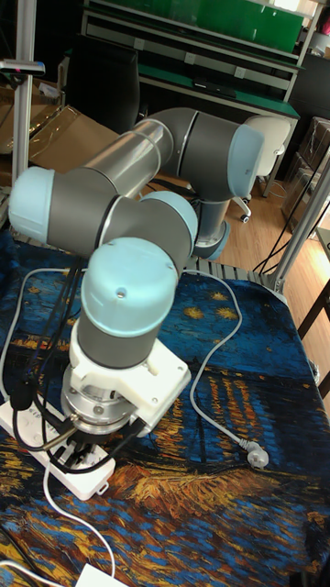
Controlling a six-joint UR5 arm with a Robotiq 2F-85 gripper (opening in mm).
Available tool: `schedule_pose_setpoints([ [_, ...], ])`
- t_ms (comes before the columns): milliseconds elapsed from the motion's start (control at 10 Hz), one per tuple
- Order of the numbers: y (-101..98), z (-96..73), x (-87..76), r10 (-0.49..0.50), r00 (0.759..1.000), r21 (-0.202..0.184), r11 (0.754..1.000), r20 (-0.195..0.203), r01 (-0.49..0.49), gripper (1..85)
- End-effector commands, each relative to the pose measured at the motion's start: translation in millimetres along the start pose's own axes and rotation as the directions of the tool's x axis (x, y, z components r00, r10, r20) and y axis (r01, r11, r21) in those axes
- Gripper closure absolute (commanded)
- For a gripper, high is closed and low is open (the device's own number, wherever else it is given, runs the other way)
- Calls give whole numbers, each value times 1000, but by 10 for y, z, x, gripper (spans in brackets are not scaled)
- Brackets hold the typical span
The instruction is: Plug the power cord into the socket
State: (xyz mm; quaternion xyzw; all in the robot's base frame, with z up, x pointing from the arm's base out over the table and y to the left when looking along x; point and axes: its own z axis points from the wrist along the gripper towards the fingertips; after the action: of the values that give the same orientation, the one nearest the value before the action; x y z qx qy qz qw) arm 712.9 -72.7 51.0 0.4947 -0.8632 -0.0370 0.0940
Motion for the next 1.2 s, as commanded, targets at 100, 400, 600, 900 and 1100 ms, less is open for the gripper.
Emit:
schedule_pose_setpoints([
  [100,13,-3,-33,8,1000,10,1000,-12,-8,843],
  [400,24,-35,-44,15,999,20,1000,-32,-14,843],
  [600,30,-13,-64,30,999,24,999,-31,-30,843],
  [900,31,17,-102,48,999,25,999,-25,-47,843],
  [1100,30,21,-92,55,998,30,998,-34,-54,843],
])
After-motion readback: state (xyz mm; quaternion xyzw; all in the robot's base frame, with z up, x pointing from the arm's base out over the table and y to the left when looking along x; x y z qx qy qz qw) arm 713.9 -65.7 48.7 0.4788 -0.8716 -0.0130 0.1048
